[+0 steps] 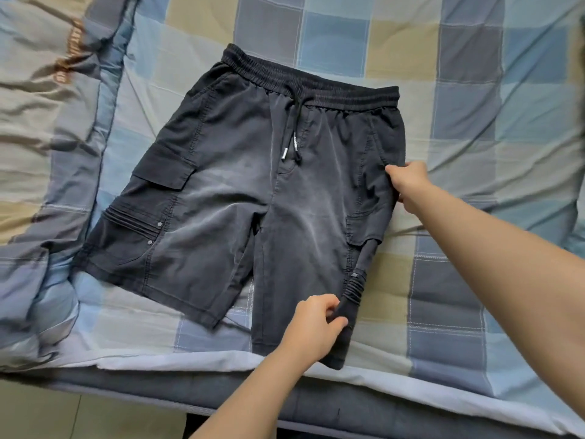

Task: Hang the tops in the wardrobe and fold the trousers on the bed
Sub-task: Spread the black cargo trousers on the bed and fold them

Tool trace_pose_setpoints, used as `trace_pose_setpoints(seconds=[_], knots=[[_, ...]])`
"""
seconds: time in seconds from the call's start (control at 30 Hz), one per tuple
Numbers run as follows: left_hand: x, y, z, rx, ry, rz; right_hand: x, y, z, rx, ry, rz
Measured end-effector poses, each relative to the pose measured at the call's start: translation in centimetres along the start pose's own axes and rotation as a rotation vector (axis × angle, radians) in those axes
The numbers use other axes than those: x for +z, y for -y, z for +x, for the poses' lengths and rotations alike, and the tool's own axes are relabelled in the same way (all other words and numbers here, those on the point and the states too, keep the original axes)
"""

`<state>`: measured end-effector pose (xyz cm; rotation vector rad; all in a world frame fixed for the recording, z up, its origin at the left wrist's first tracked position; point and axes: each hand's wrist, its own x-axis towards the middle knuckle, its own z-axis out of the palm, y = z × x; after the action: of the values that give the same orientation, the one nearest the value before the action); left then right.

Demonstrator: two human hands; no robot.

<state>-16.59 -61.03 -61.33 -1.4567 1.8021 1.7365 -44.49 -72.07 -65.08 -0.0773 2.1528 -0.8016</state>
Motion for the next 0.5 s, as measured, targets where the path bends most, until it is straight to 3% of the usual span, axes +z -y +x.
trace_pose_setpoints(seconds=[0.27,0.5], knots=[[-12.3,5.8,-3.2,0.007,0.062,-0.246,6.5,9.0,-2.8,-0.09,-0.059,0.005],[-27.0,13.5,-4.5,-0.093,-0.293,-0.214,18.1,16.7,-6.9,-0.248,-0.114,-0.014]])
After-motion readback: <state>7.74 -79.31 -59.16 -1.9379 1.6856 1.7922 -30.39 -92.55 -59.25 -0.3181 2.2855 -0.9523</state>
